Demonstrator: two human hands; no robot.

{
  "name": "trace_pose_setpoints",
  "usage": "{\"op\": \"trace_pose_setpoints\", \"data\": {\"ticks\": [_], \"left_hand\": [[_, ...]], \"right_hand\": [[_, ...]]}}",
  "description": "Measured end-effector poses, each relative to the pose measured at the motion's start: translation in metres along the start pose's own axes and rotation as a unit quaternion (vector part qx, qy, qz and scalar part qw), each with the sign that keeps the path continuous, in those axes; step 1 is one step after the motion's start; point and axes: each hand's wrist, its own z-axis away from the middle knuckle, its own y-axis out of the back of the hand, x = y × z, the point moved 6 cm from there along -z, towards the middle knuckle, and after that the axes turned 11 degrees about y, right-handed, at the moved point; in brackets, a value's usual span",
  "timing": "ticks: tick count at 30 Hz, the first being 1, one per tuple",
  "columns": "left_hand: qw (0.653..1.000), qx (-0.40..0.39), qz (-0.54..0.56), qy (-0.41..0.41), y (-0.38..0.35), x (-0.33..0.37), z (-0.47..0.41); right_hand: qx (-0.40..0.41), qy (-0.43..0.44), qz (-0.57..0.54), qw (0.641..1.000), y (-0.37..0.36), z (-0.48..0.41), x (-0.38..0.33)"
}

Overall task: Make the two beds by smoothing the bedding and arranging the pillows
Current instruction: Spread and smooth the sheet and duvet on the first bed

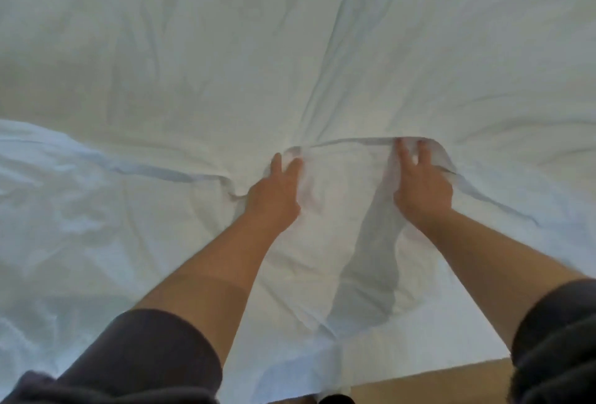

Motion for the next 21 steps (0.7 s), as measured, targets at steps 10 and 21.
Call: {"op": "trace_pose_setpoints", "data": {"ticks": [10,21], "left_hand": [[0.993,-0.055,0.050,0.097,-0.040,0.023,-0.012],[0.945,0.143,0.284,0.083,0.116,0.088,0.003]], "right_hand": [[-0.057,-0.117,-0.069,0.989,-0.014,0.002,0.128],[0.184,-0.056,-0.184,0.964,0.131,-0.002,0.171]]}}
